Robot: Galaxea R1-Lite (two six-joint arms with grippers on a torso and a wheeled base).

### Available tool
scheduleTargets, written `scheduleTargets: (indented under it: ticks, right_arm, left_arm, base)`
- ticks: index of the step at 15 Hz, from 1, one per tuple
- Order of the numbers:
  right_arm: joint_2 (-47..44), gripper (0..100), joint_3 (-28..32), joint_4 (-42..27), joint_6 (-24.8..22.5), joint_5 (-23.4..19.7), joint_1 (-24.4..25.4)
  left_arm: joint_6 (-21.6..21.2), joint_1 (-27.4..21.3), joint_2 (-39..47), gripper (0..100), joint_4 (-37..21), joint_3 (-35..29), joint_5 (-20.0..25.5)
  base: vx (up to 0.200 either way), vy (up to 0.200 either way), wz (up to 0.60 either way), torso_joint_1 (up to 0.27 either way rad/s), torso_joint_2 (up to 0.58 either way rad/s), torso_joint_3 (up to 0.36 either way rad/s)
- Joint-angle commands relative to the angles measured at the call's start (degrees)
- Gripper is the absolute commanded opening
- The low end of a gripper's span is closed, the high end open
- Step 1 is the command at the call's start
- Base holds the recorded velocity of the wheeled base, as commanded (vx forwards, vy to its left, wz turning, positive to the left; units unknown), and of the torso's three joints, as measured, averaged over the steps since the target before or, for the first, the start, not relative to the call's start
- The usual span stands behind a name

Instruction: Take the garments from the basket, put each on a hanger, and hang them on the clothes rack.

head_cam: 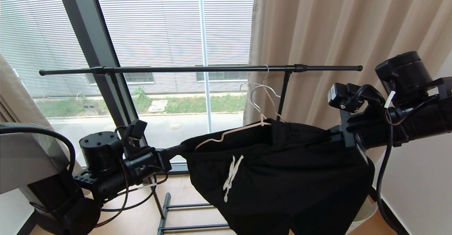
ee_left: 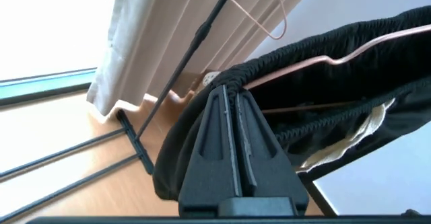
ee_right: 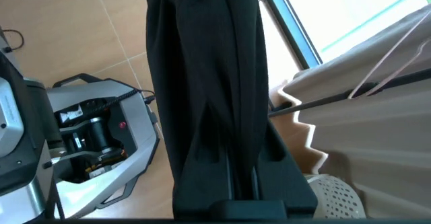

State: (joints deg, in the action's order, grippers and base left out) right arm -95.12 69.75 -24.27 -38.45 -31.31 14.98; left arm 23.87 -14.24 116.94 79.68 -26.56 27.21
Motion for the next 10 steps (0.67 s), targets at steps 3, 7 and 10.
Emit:
scheduleTargets:
  ticks: [3, 7, 10]
  right_arm:
    - [-0.24, 0, -7.88, 8.89, 0.13, 0.02, 0.05]
    - [-0.06, 0, -15.79, 21.63, 1.36, -0.16, -1.45]
    - [-0.59, 0, -18.34, 27.70, 1.97, -0.16, -1.53]
  left_arm:
    - [-6.64, 0.35, -9.28, 0, -19.82, -13.43, -3.92]
    - [-11.04, -2.11, -10.68, 0, -37.84, -22.04, -11.56]
    - [-15.34, -4.57, -11.39, 0, -49.79, -27.31, -17.72]
  base:
    - [0.000, 0.000, 0.00, 0.000, 0.00, 0.000]
    - [0.000, 0.000, 0.00, 0.000, 0.00, 0.000]
    - [0.000, 0.000, 0.00, 0.000, 0.00, 0.000]
